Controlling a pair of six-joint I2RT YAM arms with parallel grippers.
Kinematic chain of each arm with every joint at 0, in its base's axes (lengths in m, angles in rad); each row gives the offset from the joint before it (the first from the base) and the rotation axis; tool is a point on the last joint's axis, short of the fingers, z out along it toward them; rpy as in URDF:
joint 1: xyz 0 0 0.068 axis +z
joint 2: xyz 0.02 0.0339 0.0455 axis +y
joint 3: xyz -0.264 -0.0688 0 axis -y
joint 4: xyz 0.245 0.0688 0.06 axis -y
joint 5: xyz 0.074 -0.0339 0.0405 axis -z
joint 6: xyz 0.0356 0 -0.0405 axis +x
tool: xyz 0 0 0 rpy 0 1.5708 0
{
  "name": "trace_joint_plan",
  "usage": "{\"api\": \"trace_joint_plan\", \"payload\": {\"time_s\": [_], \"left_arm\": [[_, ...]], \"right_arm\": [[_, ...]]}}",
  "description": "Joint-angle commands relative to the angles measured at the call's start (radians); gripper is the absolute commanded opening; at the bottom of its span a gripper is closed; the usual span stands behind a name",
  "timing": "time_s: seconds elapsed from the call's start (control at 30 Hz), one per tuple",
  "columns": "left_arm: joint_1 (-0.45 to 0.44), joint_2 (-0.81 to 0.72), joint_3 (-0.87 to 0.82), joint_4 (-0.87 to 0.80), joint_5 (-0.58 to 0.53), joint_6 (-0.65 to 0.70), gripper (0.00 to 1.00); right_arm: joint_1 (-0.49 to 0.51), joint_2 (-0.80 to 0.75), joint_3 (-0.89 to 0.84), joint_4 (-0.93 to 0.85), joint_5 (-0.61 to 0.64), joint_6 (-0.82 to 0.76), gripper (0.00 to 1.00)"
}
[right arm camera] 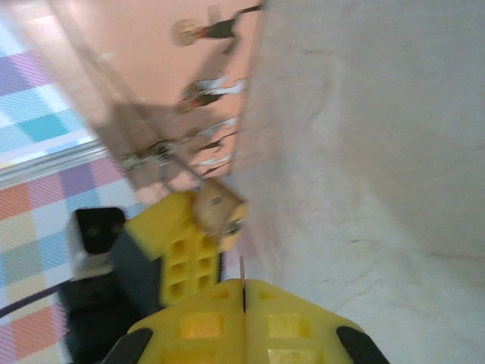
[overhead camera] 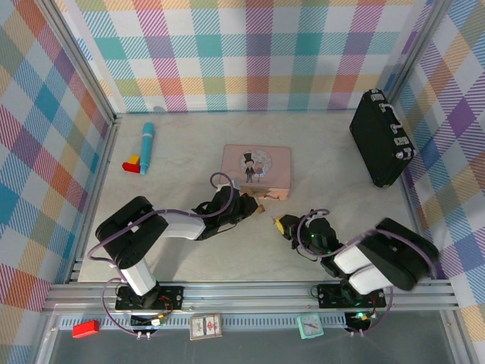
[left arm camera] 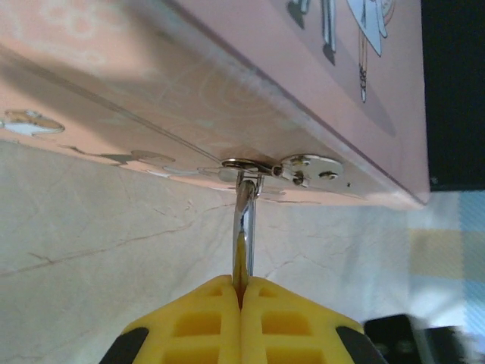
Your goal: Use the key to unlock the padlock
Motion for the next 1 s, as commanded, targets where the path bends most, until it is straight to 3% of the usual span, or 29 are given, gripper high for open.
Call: {"api": "trace_joint_plan", "payload": {"time_s": [0.0, 0.07, 0.13, 0.23, 0.33, 0.6, 0.87, 0.97], "left_arm": [[-0.012, -0.009, 0.006, -0.142, -0.04, 0.145, 0.0], [-0.02, 0.0, 0.006, -0.141, -0.052, 0.206, 0.0], [-0.03, 0.007, -0.001, -0.12, -0.069, 0.263, 0.0], [-0.031, 0.022, -0.025, -0.044, -0.077, 0.333, 0.0], [-0.032, 0.044, -0.049, 0.058, -0.07, 0.398, 0.0], [-0.004, 0.145, -0.1, 0.336, -0.008, 0.487, 0.13], [0.033, 0.177, -0.187, 0.51, 0.045, 0.57, 0.41], [0.046, 0.206, -0.17, 0.51, 0.105, 0.595, 0.46]], "right_arm": [[-0.012, -0.276, 0.019, -0.403, 0.037, -0.12, 0.0], [-0.015, -0.539, 0.057, -0.748, 0.083, -0.215, 0.0], [-0.022, -0.771, 0.078, -0.975, 0.134, -0.297, 0.0], [-0.052, -1.06, 0.068, -1.189, 0.143, -0.367, 0.0], [-0.064, -1.225, 0.038, -1.293, 0.095, -0.374, 0.0], [-0.066, -1.302, -0.005, -1.37, 0.035, -0.326, 0.0], [-0.066, -1.214, 0.038, -1.304, 0.03, -0.369, 0.0], [-0.065, -1.174, 0.037, -1.269, 0.023, -0.366, 0.0]]}}
